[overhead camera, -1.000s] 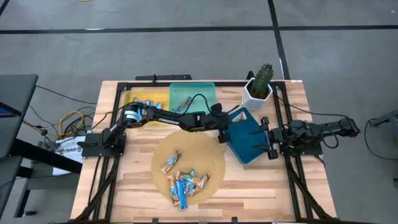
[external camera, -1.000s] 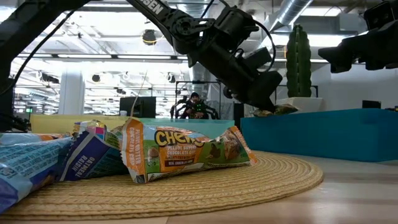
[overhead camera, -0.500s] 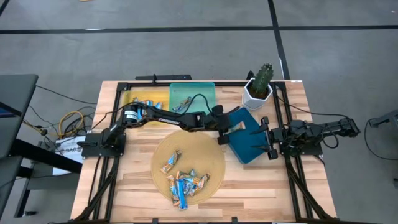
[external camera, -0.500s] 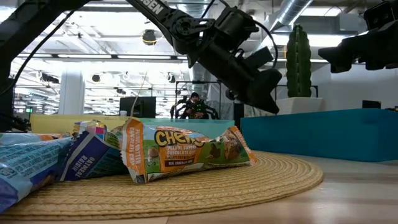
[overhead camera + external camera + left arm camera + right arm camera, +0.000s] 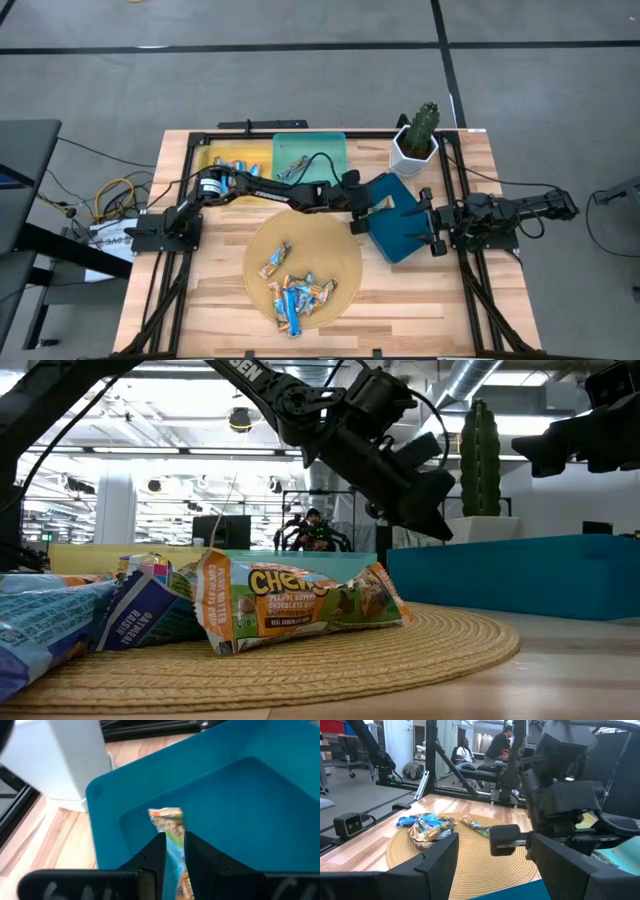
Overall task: Pick and place Granola Bars by type
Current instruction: Put the yellow granola bar into the blue bin
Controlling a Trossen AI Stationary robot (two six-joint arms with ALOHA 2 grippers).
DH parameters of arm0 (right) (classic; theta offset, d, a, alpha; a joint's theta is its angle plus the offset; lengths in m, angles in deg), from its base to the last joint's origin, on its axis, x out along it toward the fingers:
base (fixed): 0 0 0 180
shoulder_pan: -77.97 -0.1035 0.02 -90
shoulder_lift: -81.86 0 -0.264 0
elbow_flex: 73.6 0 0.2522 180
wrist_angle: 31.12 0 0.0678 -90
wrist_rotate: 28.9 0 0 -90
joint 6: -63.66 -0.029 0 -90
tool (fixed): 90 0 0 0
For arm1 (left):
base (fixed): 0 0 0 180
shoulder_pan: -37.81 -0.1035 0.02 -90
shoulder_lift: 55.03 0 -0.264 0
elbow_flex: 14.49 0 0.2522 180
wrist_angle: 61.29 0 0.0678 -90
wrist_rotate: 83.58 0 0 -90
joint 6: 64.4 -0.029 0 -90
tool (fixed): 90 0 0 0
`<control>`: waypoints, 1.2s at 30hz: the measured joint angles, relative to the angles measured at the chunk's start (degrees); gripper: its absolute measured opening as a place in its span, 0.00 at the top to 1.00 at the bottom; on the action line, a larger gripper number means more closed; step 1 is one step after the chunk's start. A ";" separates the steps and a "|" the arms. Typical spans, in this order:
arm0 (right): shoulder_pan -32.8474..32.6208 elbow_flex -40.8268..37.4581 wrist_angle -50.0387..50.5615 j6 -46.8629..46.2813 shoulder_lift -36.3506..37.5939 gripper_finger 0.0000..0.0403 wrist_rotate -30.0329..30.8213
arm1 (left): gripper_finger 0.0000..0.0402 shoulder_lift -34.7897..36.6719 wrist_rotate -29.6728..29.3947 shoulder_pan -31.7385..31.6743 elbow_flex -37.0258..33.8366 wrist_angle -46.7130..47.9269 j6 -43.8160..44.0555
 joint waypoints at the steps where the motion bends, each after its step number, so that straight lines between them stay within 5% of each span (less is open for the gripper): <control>1: 0.02 0.00 -0.01 -0.01 0.00 0.39 -0.01 | 0.85 0.00 0.12 0.30 0.00 -0.35 -0.04; 19: 0.00 0.00 -0.01 -0.01 0.00 0.39 -0.02 | 0.85 2.79 0.19 8.45 -1.14 -3.76 -4.44; 36: 0.02 0.00 -0.02 -0.01 -0.02 0.39 -0.02 | 0.85 16.63 -0.04 19.93 -26.46 -3.81 -3.75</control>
